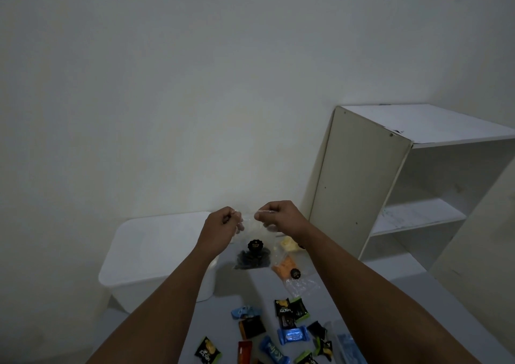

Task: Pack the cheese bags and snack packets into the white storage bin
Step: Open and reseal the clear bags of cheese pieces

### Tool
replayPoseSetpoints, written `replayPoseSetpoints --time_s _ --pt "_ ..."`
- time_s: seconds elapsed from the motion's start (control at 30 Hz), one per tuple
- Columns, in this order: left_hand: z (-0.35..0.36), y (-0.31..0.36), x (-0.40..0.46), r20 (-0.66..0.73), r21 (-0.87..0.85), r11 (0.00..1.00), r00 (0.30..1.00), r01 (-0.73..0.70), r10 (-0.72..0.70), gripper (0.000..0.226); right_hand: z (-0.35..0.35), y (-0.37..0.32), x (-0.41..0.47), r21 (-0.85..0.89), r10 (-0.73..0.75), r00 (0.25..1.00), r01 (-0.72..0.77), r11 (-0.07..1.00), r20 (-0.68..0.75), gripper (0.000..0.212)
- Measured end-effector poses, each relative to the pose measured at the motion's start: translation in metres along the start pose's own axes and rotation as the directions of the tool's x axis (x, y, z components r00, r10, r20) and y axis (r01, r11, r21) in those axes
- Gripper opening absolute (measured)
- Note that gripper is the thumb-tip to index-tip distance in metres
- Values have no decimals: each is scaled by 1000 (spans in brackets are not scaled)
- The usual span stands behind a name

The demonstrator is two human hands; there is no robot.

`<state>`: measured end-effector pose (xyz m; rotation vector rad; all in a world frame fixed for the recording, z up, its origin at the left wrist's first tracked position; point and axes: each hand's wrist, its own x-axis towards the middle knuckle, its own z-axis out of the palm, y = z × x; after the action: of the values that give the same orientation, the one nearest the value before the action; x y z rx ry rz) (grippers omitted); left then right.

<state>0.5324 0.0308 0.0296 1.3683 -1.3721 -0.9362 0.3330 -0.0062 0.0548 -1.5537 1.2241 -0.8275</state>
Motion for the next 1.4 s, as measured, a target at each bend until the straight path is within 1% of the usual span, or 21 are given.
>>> replayPoseSetpoints --time_s 0.07,0.17,0.3,0.4,0.47,0.57,0.67,0.8,1.0,1.03,1.13,1.17,1.33,1.4 --pt "2 3 -2 -3 -31 999 1000 12 -12 26 -2 0 -1 13 3 1000 -3 1000 9 21" --pt "7 6 -4 27 -79 996 999 44 -42 28 -5 0 -4 10 7 1000 -8 1000 19 24" --pt "14 8 -5 40 -112 992 998 53 -49 26 -12 2 -8 44 22 1000 -22 999 1 22" --pt "22 14 -6 38 -142 989 999 42 -37 26 -20 9 -10 136 85 996 -85 987 3 25" --pt "29 17 -7 33 -153 987 999 40 -35 25 -25 13 -13 207 120 992 -123 971 24 22" --pt "39 18 -5 22 -183 982 999 42 -39 22 -33 16 -16 287 152 988 -154 945 30 19" --pt "50 20 -3 -2 -216 975 999 44 -46 21 -44 19 -19 354 180 984 -174 919 17 20" --pt "67 26 -2 -15 -219 975 999 42 -46 22 -58 22 -21 380 161 987 -143 914 -16 11" --pt "93 35 -1 -57 -210 977 997 37 -50 22 -79 30 -19 383 137 990 -118 916 -21 8" --pt "96 37 -1 -65 -214 976 996 37 -52 21 -83 31 -19 400 142 990 -124 908 -15 9" --pt "107 42 -1 -91 -216 975 994 44 -66 20 -92 35 -16 422 143 990 -123 898 -15 23" --pt "111 43 0 -104 -215 976 992 48 -71 20 -95 36 -15 427 139 990 -119 897 -15 24" --pt "130 51 3 -163 -204 978 984 40 -75 20 -110 42 -9 457 129 991 -103 883 -25 16" --pt "135 54 5 -185 -199 979 980 30 -68 20 -117 42 -6 480 125 992 -106 871 -6 16"
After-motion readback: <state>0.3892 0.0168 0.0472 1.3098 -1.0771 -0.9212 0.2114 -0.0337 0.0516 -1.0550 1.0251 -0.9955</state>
